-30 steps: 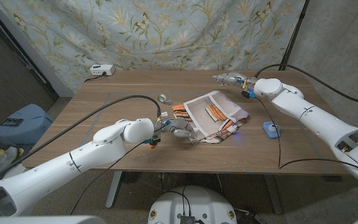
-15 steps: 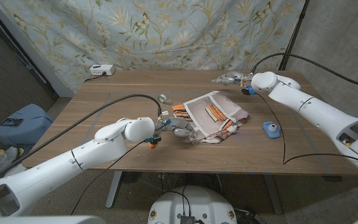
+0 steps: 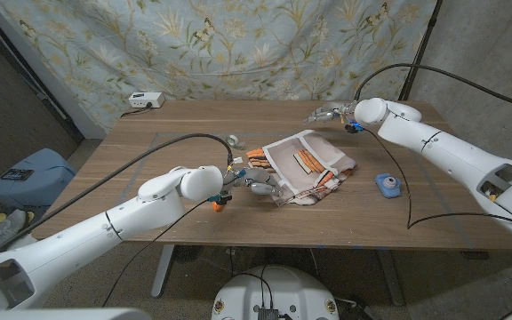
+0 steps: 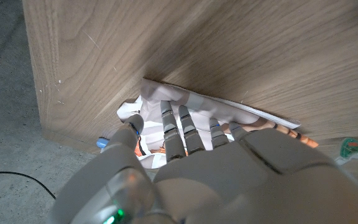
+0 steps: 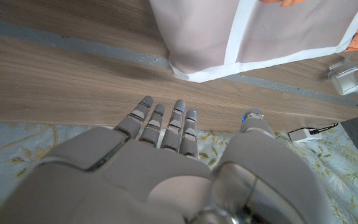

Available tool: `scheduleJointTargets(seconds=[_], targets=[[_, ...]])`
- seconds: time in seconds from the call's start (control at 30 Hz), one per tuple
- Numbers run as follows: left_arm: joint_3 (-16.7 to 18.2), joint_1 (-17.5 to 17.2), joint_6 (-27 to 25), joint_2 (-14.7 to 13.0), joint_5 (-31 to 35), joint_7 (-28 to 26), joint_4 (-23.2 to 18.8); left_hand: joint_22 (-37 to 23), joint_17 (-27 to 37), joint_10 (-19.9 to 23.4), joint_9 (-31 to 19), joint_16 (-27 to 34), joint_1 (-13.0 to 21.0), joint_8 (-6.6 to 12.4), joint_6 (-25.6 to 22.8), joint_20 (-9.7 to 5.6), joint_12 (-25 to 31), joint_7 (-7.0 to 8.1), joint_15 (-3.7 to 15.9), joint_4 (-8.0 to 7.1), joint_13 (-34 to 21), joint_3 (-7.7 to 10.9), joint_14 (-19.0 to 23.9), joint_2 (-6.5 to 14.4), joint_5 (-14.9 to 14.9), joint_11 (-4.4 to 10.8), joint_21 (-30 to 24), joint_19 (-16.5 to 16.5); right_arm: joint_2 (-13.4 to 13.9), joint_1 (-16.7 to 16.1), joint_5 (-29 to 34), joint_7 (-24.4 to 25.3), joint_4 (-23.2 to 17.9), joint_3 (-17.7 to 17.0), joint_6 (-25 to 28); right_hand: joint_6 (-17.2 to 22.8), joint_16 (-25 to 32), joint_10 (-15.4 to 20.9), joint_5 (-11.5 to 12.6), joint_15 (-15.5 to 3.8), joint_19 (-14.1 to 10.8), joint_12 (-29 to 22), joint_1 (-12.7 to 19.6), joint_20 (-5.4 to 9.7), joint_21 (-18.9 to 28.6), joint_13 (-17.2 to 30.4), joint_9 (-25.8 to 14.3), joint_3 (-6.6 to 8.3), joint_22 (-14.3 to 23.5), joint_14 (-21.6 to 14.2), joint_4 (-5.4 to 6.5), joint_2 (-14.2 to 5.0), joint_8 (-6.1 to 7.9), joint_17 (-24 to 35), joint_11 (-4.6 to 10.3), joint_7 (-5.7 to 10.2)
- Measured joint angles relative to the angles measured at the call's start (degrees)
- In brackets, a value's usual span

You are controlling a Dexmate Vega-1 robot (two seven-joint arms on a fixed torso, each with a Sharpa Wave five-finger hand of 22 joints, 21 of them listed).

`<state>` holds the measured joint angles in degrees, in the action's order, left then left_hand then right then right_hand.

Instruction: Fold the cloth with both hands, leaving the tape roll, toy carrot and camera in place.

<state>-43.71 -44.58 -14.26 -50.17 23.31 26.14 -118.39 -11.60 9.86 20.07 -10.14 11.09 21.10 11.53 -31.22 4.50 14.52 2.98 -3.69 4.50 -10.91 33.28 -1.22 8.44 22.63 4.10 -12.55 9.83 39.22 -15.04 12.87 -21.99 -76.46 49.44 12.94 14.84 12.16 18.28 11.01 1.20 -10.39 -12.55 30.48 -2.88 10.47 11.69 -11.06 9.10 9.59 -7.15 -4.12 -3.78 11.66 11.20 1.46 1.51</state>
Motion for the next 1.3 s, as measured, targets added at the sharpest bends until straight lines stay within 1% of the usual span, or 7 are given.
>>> scheduleJointTargets(seconds=[0.17,0.23,0.33,0.67,1.0,1.1,1.3], targets=[[-0.3,0.4,-0.1,0.2,0.0,0.3,0.2,0.0,0.0,0.0,0.0,0.0,0.0,0.00,0.0,0.00,0.0,0.00,0.00,0.00,0.0,0.00,0.0,0.0,0.0,0.00,0.0,0.0,-0.8,1.1,1.6,-0.3,1.5,1.1,0.1,0.4,0.4,0.4,0.0,-0.41,0.0,0.0,0.3,0.00,0.0,0.3,0.0,0.08,0.0,-0.4,-0.72,0.30,0.44,0.0,0.41,-0.41],[-0.4,0.6,-0.1,0.3,0.0,0.5,0.4,0.0,0.0,0.0,0.0,0.0,0.0,0.00,0.0,0.00,0.0,0.00,0.00,0.00,0.0,0.00,0.0,0.0,0.0,0.00,0.0,0.0,-1.2,1.7,3.0,-0.5,2.3,1.7,0.0,0.6,0.4,0.6,0.0,-0.56,0.0,0.0,0.5,-0.01,0.0,0.3,0.0,0.08,0.0,-0.6,-0.72,0.47,0.44,0.0,0.21,-0.19],[-0.6,0.9,-0.2,0.5,0.0,0.7,0.5,0.0,0.0,0.0,0.0,0.0,0.0,-0.31,0.0,0.00,0.0,0.00,0.00,0.22,0.0,0.21,0.0,0.0,0.0,0.00,0.0,0.0,-1.7,2.3,4.0,-0.6,3.5,2.3,-0.1,0.8,0.4,0.9,0.0,-0.56,0.4,-0.4,0.7,-0.41,0.0,0.4,0.0,0.16,0.0,-0.6,-1.42,0.75,0.52,0.0,0.51,0.03],[-1.2,1.9,-0.5,1.0,0.1,1.5,1.0,0.2,0.0,0.0,0.0,0.0,0.0,-0.31,0.0,0.00,-0.4,0.00,0.00,0.00,0.1,0.48,0.0,0.0,0.3,0.01,0.0,0.0,-3.0,4.0,7.1,-1.4,6.5,4.3,-0.4,2.3,0.4,2.2,0.0,-0.98,0.6,-0.4,1.4,-0.63,0.0,0.7,0.0,0.40,0.0,-1.0,-1.98,1.36,0.86,0.0,1.33,0.41],[-1.6,2.6,-0.4,1.4,0.1,2.0,1.6,0.1,0.0,0.2,0.0,0.0,0.0,-0.31,0.0,0.00,-0.4,0.00,0.00,0.24,0.1,0.70,0.0,0.0,0.3,-0.21,0.0,0.0,-3.9,5.1,8.9,-2.2,8.5,5.5,-0.4,3.0,0.4,2.9,0.2,-1.50,0.7,-0.9,1.6,-0.72,0.0,1.0,-0.2,0.39,0.0,-1.9,-2.45,1.58,1.10,0.0,1.44,0.12],[-1.7,2.8,-0.3,1.5,0.1,2.0,1.8,0.1,0.0,0.2,0.0,0.0,0.0,-0.52,0.0,0.00,-0.4,0.00,0.00,0.24,0.1,0.70,0.0,0.0,0.3,-0.21,0.0,0.0,-4.4,5.5,9.5,-2.4,9.4,6.0,-0.5,3.3,0.4,3.2,0.2,-1.62,0.7,-0.9,1.8,-0.72,0.0,1.0,-0.3,0.08,0.0,-2.1,-2.77,1.81,1.10,0.0,1.13,0.42],[-1.9,3.0,-0.3,1.6,0.1,2.2,2.0,0.1,0.0,0.4,0.0,0.0,0.0,-0.52,-0.3,0.00,-0.4,0.07,0.00,0.23,0.1,0.70,0.0,0.0,0.3,0.00,-0.5,0.0,-5.3,6.2,10.2,-2.8,11.0,6.8,-0.9,3.8,0.4,3.6,0.5,-2.09,0.7,-1.3,1.8,-0.71,0.0,1.3,-0.3,0.08,0.0,-2.5,-2.76,1.81,1.10,0.0,1.03,0.46]])
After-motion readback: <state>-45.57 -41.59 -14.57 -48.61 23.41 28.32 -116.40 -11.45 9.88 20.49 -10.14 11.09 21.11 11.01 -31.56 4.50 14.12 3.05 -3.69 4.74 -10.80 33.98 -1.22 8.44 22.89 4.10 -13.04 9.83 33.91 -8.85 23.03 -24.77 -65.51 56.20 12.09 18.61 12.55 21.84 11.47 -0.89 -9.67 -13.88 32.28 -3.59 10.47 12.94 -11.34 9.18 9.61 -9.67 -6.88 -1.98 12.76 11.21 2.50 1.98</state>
